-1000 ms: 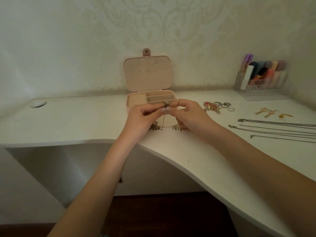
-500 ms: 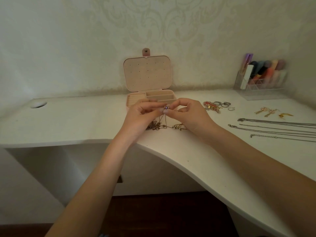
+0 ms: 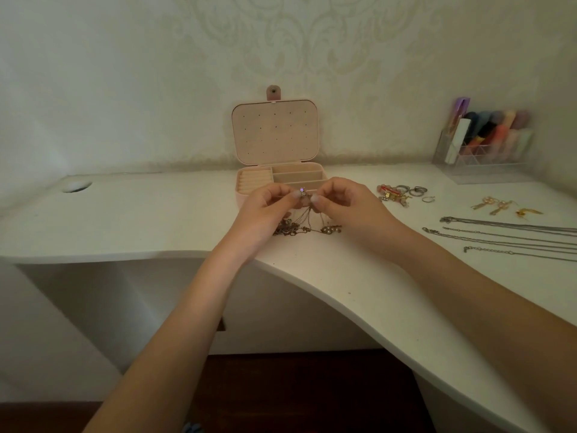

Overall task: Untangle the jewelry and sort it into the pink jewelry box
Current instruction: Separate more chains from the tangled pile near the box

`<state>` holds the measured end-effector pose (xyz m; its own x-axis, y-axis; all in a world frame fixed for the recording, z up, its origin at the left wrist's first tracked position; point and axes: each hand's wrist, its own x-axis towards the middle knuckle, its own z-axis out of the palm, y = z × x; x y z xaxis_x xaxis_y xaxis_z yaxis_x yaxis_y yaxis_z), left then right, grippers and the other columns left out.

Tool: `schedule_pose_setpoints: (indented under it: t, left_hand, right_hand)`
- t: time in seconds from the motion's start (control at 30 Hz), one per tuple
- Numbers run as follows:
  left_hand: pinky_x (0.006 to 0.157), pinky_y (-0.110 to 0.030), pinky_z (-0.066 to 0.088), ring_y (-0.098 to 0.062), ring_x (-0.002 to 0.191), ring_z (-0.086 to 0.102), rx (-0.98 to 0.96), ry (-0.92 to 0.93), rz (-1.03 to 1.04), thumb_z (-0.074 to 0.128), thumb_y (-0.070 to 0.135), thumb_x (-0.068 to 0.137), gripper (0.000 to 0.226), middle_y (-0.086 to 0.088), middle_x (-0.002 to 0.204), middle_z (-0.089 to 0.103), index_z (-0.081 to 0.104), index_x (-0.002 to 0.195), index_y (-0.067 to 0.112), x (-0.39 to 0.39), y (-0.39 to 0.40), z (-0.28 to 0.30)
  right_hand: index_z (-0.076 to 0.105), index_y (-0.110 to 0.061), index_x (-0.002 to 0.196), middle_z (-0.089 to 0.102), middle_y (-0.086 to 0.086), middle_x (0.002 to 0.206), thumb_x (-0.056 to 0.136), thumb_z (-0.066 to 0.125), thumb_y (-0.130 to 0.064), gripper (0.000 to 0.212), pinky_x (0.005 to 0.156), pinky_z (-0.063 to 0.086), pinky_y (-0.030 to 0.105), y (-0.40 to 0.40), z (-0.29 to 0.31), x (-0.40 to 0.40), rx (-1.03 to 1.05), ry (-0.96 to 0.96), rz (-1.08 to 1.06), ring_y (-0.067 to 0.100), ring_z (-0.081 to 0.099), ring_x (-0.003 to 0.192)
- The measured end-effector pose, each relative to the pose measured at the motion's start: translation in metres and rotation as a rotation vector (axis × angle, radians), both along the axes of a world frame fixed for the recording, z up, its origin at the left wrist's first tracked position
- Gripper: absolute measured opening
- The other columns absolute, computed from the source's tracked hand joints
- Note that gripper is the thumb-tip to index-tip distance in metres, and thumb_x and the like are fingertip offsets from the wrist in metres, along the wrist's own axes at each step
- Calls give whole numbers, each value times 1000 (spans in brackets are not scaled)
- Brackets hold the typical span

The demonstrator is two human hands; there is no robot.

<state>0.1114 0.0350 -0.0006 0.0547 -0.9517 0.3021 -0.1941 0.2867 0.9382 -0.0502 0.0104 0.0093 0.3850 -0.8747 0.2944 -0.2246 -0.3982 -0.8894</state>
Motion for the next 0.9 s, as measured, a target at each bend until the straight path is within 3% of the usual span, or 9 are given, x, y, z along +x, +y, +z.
schedule_pose_setpoints:
  t: [0.13,0.23,0.3,0.43,0.57,0.73,0.9]
  left_hand:
    - [68,-14,41,-3,72,55,1,-82,-25,56,18,93,14,2,78,63,62,81,18,0,-1,0]
    - [57,-14,35,0,58,46,15,-109,-46,56,15,93,16,3,70,56,59,78,19,-2,0,0]
    - [56,-13,37,4,55,48,25,-106,-43,56,15,93,15,2,72,58,58,79,19,-3,1,1]
    - [70,-17,43,1,74,60,20,-52,-29,53,18,95,11,-1,90,69,62,90,13,0,1,2]
    - [70,-20,47,-1,73,63,34,98,-46,48,14,97,15,11,77,70,60,87,15,4,-1,2]
    - [66,-20,52,-8,67,67,67,388,-86,44,8,98,18,3,70,70,55,83,12,5,0,5]
    - [64,-22,53,-13,66,64,89,476,-126,42,7,98,19,-2,71,64,52,83,11,6,-1,5]
  right_hand:
    - [56,-15,82,67,8,95,95,55,-14,12,81,49,28,1,3,3,228,-187,39,16,64,90]
    - [55,-11,83,67,6,84,96,49,-8,14,74,51,26,2,7,4,434,-406,105,17,68,75]
    - [55,-9,84,61,5,76,96,47,-8,14,66,49,26,4,8,4,518,-455,129,14,61,61]
    - [56,-11,80,41,-1,60,98,44,-16,22,53,31,23,6,11,2,560,-379,163,8,35,47]
    - [55,-13,81,33,-5,54,99,46,-25,23,47,25,21,5,11,2,560,-291,174,7,25,44]
    - [57,-13,88,32,-5,47,96,53,-25,15,42,21,19,5,9,2,491,-224,163,7,22,39]
    - [58,-11,95,45,-3,47,96,52,-20,11,40,33,19,7,8,5,434,-203,150,8,34,37]
